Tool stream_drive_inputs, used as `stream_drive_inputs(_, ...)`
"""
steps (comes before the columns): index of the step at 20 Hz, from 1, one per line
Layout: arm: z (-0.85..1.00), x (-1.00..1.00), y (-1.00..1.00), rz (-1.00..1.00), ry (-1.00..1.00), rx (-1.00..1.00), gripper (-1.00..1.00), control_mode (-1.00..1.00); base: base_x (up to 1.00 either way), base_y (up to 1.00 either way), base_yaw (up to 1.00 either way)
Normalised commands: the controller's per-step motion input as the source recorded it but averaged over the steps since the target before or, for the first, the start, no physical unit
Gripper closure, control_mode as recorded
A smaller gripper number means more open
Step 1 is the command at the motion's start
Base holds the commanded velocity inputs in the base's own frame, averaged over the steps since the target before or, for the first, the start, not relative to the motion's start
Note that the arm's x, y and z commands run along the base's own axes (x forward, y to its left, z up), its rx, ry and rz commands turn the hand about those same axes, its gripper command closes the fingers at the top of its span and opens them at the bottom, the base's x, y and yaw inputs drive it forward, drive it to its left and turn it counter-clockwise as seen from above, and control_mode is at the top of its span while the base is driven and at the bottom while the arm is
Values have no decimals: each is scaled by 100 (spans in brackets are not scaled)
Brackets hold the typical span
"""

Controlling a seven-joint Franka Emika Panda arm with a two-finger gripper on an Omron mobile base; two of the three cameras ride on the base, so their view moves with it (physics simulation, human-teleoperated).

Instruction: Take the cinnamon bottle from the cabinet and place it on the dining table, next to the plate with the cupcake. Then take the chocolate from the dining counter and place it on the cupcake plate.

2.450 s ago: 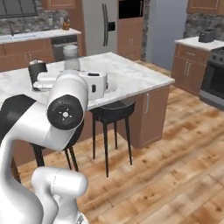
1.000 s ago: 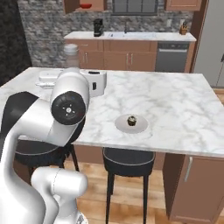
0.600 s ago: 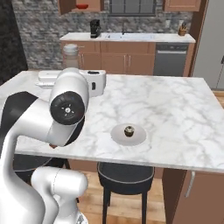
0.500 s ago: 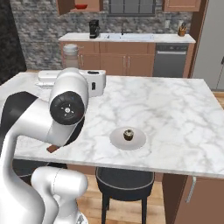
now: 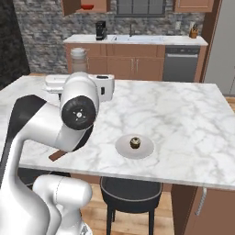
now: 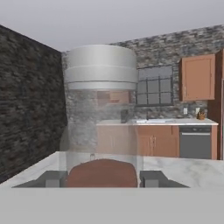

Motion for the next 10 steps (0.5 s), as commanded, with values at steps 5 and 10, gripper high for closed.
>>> stream_drive_inputs(5,-69,100,-72,22,6,0,100,-100,0,0,0)
stream_drive_inputs(10,-92,89,-57,27,4,-4,100,-100,0,0,0)
